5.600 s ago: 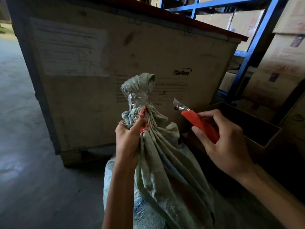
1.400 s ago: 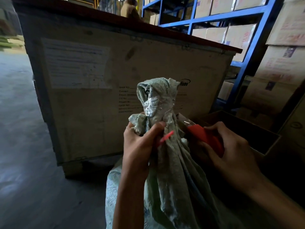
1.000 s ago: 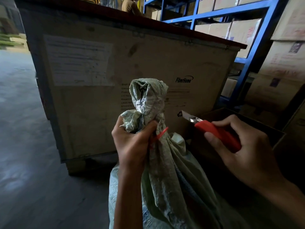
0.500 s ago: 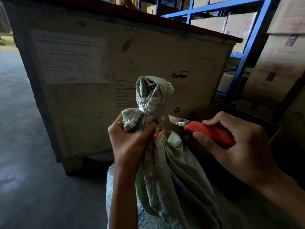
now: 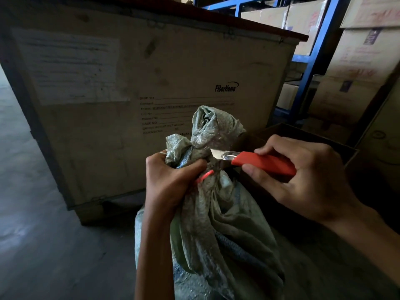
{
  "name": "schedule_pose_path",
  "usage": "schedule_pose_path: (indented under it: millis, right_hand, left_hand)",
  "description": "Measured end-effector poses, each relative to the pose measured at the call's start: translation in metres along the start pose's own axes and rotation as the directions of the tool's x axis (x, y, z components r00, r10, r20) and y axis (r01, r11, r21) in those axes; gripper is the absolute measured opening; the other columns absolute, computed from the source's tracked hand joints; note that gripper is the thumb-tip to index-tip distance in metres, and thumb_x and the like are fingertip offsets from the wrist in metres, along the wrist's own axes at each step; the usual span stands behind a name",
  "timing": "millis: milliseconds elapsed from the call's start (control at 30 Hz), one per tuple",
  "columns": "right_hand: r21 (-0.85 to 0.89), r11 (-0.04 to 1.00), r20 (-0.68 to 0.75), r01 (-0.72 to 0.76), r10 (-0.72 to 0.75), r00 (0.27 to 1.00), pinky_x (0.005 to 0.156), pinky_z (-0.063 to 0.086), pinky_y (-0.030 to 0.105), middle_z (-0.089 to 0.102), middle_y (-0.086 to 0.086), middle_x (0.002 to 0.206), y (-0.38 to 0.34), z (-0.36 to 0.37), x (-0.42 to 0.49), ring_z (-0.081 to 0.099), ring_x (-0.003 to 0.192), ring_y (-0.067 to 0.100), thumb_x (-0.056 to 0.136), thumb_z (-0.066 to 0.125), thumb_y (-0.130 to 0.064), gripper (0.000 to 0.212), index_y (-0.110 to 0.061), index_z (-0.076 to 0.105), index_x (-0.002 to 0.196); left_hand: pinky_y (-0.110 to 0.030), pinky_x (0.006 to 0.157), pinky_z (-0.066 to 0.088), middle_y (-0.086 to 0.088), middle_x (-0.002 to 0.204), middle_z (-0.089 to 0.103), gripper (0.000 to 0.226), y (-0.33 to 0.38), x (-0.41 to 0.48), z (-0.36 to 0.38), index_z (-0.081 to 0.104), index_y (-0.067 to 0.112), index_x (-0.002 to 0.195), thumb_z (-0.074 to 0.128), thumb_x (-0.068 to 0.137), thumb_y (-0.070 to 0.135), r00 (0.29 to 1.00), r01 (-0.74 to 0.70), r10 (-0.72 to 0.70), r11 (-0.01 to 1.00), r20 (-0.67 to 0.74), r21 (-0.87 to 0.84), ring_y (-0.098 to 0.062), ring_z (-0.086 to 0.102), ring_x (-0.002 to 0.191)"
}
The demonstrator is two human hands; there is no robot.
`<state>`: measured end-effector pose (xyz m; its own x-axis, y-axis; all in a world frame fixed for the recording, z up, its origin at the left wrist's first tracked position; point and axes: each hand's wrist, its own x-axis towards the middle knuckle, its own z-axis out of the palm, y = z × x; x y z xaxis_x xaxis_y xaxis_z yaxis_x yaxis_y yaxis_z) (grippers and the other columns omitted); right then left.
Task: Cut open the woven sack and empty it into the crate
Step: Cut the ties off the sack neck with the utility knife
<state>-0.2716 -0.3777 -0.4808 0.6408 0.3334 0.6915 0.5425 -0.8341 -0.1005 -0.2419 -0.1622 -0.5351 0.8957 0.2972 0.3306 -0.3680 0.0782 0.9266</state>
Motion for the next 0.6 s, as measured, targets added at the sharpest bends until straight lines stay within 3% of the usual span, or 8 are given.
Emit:
schedule_pose_path:
  millis: [233, 400, 600]
  right_hand:
    - [0.026, 1.000, 0.019, -0.014, 0.013, 1.000, 0.059, 0.052, 0.032, 0.071, -0.014, 0.087, 0.0024, -0.0021, -0.0011, 0.064, 0.070, 0.005, 0.085, 0.059, -0.066, 0.040, -0.027, 0.067, 0.093]
    - [0.038, 0.999, 0.024, -0.009, 0.008, 1.000, 0.057, 0.050, 0.031, 0.070, -0.016, 0.084, 0.0023, -0.0014, -0.0012, 0.061, 0.066, 0.002, 0.085, 0.059, -0.066, 0.041, -0.026, 0.068, 0.092]
    - [0.047, 0.999, 0.022, -0.004, 0.003, 1.000, 0.056, 0.051, 0.032, 0.071, -0.012, 0.082, 0.0022, -0.0005, -0.0008, 0.063, 0.065, 0.005, 0.086, 0.059, -0.066, 0.042, -0.025, 0.068, 0.091]
  left_hand:
    - [-0.019, 0.054, 0.052, 0.003, 0.068, 0.078, 0.016, 0.0049, -0.0020, 0.0017, 0.079, 0.004, 0.077, 0.084, 0.070, -0.009, 0.999, -0.036, 0.036, 0.998, 0.015, 0.044, -0.005, 0.070, 0.060]
    - [-0.026, 0.061, 0.059, -0.002, 0.077, 0.080, 0.019, 0.0055, -0.0026, 0.0031, 0.080, 0.006, 0.080, 0.087, 0.068, -0.007, 0.997, -0.079, 0.078, 0.994, 0.022, 0.078, -0.010, 0.073, 0.067]
    - [-0.023, 0.063, 0.060, 0.000, 0.077, 0.081, 0.020, 0.0068, -0.0031, 0.0021, 0.079, 0.009, 0.080, 0.090, 0.067, -0.003, 0.992, -0.124, 0.120, 0.987, 0.049, 0.106, -0.010, 0.074, 0.068]
